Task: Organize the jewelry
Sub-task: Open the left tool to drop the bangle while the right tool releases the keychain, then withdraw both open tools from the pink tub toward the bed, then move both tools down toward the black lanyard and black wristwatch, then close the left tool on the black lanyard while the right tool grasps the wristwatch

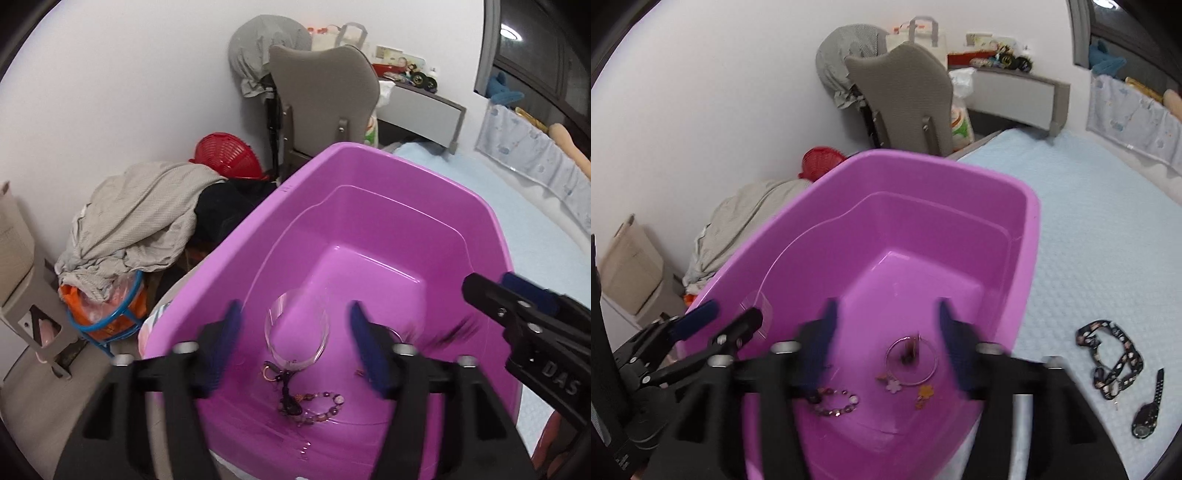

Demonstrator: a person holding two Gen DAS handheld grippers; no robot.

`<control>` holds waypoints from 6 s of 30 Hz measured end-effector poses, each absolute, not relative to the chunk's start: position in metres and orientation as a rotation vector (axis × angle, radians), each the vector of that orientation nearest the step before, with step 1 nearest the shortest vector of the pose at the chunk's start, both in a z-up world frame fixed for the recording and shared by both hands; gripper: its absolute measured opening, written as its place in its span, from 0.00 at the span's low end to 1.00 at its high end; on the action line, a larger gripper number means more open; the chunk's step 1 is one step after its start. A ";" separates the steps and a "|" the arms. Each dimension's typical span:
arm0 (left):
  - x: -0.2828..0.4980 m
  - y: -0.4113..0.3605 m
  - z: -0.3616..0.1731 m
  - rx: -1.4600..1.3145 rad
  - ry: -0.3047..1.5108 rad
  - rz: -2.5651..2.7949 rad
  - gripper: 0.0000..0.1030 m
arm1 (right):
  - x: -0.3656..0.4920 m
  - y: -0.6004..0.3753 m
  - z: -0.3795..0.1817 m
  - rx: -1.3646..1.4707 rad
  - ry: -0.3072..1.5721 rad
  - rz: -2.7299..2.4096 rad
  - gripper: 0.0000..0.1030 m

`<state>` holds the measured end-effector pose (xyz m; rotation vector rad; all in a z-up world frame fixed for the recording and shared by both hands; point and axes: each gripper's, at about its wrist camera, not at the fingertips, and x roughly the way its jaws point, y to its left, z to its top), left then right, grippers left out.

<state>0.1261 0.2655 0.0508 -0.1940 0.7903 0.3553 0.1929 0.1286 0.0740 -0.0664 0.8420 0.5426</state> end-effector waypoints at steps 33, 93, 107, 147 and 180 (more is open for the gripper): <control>0.074 0.227 0.084 -0.142 0.724 0.356 0.83 | 0.129 0.067 0.098 0.041 0.788 0.540 0.58; 0.068 -0.052 0.006 0.104 0.817 -0.056 0.88 | -0.002 -0.260 -0.001 0.287 0.753 0.080 0.70; 0.113 -0.086 -0.046 0.137 0.886 -0.089 0.88 | 0.042 -0.283 -0.045 0.304 0.802 0.049 0.71; 0.262 -0.126 -0.133 0.134 0.905 -0.131 0.89 | 0.197 -0.296 -0.134 0.251 0.908 -0.077 0.74; 0.289 -0.144 -0.148 0.158 0.912 -0.103 0.93 | 0.224 -0.286 -0.143 0.196 0.897 -0.114 0.75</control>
